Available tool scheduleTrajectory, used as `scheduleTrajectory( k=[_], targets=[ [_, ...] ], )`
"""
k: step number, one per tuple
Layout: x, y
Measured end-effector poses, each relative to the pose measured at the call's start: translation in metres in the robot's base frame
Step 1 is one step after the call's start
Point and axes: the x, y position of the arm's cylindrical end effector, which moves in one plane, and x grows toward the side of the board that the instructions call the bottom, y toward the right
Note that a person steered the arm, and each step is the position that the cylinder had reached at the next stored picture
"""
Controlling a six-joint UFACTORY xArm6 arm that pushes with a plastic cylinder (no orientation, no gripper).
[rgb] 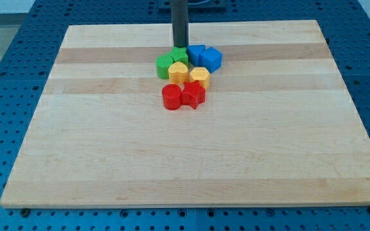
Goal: Push the green star into the green circle
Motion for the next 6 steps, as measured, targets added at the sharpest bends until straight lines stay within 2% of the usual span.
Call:
scheduleTrajectory(
  k=[1,2,4,6],
  targets=[
    [0.016,-0.022],
    [0.038,-0.024],
    [0.050,-0.024],
    [0.091,-0.024]
  ],
)
